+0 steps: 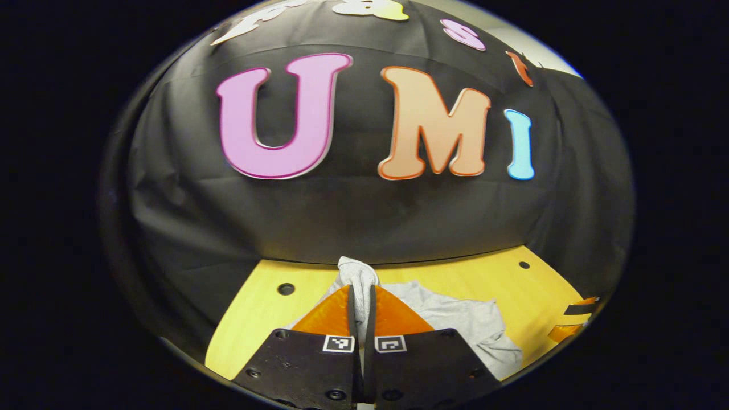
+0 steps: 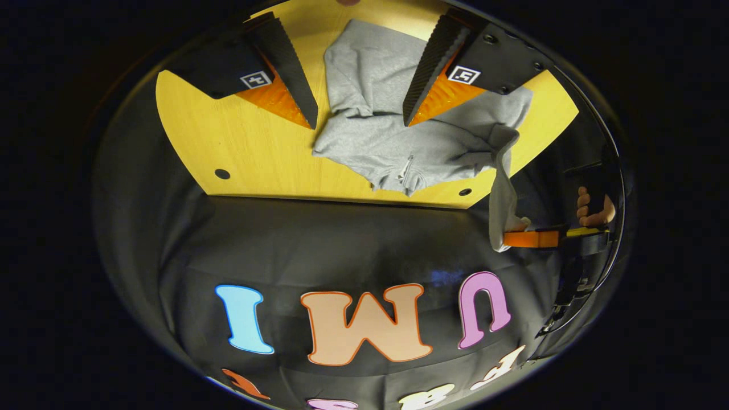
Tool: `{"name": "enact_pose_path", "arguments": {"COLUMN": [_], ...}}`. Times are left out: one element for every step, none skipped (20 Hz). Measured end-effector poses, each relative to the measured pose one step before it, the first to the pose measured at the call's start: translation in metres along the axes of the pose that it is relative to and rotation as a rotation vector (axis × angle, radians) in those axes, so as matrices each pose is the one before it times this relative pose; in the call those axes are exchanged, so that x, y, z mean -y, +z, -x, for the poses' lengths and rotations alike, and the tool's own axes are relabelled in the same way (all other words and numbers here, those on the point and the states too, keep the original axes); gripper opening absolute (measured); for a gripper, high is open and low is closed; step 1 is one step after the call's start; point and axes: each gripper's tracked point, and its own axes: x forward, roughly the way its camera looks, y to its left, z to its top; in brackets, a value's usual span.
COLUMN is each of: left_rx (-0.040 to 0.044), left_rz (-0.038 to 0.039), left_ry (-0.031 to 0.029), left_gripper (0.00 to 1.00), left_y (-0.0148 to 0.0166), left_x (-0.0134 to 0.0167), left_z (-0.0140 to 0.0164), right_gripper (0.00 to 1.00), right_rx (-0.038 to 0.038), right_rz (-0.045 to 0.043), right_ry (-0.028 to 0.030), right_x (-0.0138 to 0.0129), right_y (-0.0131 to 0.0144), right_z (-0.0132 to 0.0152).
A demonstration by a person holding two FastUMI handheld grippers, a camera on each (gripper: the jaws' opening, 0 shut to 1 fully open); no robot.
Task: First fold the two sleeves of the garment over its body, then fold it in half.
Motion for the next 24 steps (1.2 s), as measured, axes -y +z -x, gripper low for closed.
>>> {"name": "enact_pose_path", "arguments": {"left_rx": [-0.00783, -0.00518, -0.0114, -0.01034, -0.01298, -0.01421, -0.01361, -0.01132, -0.01394, -0.01523, -0.0149, -0.01511, -0.01422, -0.01735, -0.01679, -0.01582, -0.02184, -0.02318, -0.02142, -0.02007, -0.02304, -0.01859, -0.01514, 0.005], "left_rz": [-0.00892, -0.00827, -0.01031, -0.01077, -0.00685, -0.00229, 0.00129, -0.00375, -0.00742, -0.00947, -0.00928, -0.00381, 0.00108, 0.00379, 0.00211, -0.0048, -0.00836, -0.00863, -0.0106, -0.00925, -0.00786, -0.00417, 0.00124, 0.01099], "left_ry": [-0.03047, -0.02562, -0.03096, -0.02686, -0.02366, -0.02339, -0.022, -0.02222, -0.01642, -0.0131, -0.01129, -0.00868, -0.01494, -0.0136, -0.01204, -0.00515, 0.00247, 0.00136, -0.0045, 0.00123, 0.00314, 0.00328, 0.0006, -0.01107], "left_gripper": [0.0, 0.0, 0.0, 0.0, 0.0, 0.0, 0.0, 0.0, 0.0, 0.0, 0.0, 0.0, 0.0, 0.0, 0.0, 0.0, 0.0, 0.0, 0.0, 0.0, 0.0, 0.0, 0.0, 0.04], "left_y": [-0.00346, -0.00076, -0.00356, -0.00388, -0.00394, -0.00649, -0.00555, -0.00766, -0.0066, -0.00737, -0.00628, -0.00747, -0.00683, -0.00822, -0.00792, -0.00759, -0.00876, -0.00854, -0.00843, -0.00952, -0.00756, -0.0071, -0.0054, -0.00075], "left_x": [0.01712, 0.01478, 0.01756, 0.01444, 0.01475, 0.01408, 0.01334, 0.01303, 0.01109, 0.01045, 0.00915, 0.00845, 0.00974, 0.00823, 0.00673, 0.00659, 0.00415, 0.00468, 0.00426, 0.00355, 0.00365, 0.00363, 0.0025, 0.00499], "left_z": [-0.00576, -0.00612, -0.0072, -0.00745, -0.00729, -0.0081, -0.00747, -0.008, -0.00893, -0.00738, -0.00855, -0.00792, -0.00829, -0.0079, -0.00904, -0.00827, -0.00849, -0.00631, -0.01094, -0.00875, -0.00569, -0.00671, -0.00302, 0.00074], "right_gripper": [0.91, 0.91, 0.96, 0.96, 0.96, 0.96, 0.96, 0.96, 0.96, 0.96, 0.96, 0.96, 0.96, 0.96, 0.96, 0.96, 0.92, 0.91, 0.91, 0.91, 0.91, 0.91, 0.91, 0.91], "right_rx": [-0.00285, -0.00162, -0.00049, -0.00226, -0.00167, -0.00257, -0.00263, -0.00526, -0.01007, -0.00815, -0.0048, -0.00483, -0.00424, -0.00843, -0.00925, -0.00776, -0.00563, -0.00282, -0.00577, -0.00596, -0.0045, -0.00077, 0.00155, 0.00262], "right_rz": [-0.00438, -0.00535, -0.00615, -0.00726, -0.00754, -0.00454, -0.00285, -0.00287, -0.00396, -0.00652, -0.00949, -0.00898, -0.00536, -0.00121, -0.00192, -0.0047, -0.0056, -0.0045, -0.00182, 0.00128, 0.00599, 0.00828, 0.00619, 0.00346], "right_ry": [-0.00996, -0.00992, -0.01099, -0.01046, -0.00951, -0.01058, -0.01145, -0.01041, -0.01274, -0.01362, -0.01157, -0.00941, -0.00835, -0.01085, -0.01056, -0.00679, -0.00413, -0.00266, -0.0017, 0.00156, 0.00213, 0.00131, 0.00384, 0.00567], "right_x": [0.00504, 0.00615, 0.00604, 0.00543, 0.00614, 0.00592, 0.00746, 0.00686, 0.00775, 0.00831, 0.00633, 0.00662, 0.00568, 0.00462, 0.0082, 0.00534, 0.00374, 0.0032, 0.00344, 0.00132, 0.00023, 0.0005, -0.00101, -0.00137], "right_y": [-0.0027, -0.00153, -0.00258, -0.00149, -0.0029, -0.00243, -0.00405, -0.00422, -0.00611, -0.0053, -0.00332, -0.00395, -0.0044, -0.00419, -0.00585, -0.00368, -0.00342, -0.00217, -0.00349, -0.00246, -0.00184, -0.00019, 0.00154, 0.00155], "right_z": [0.00348, 0.00396, 0.00278, 0.00314, 0.00373, 0.00363, 0.00316, 0.003, 0.00349, 0.00314, 0.00358, 0.00382, 0.00239, 0.00239, 0.00123, 0.00062, 0.00166, 0.00111, 0.00093, -0.0003, -0.00062, -0.0005, -0.00099, -0.00077]}}
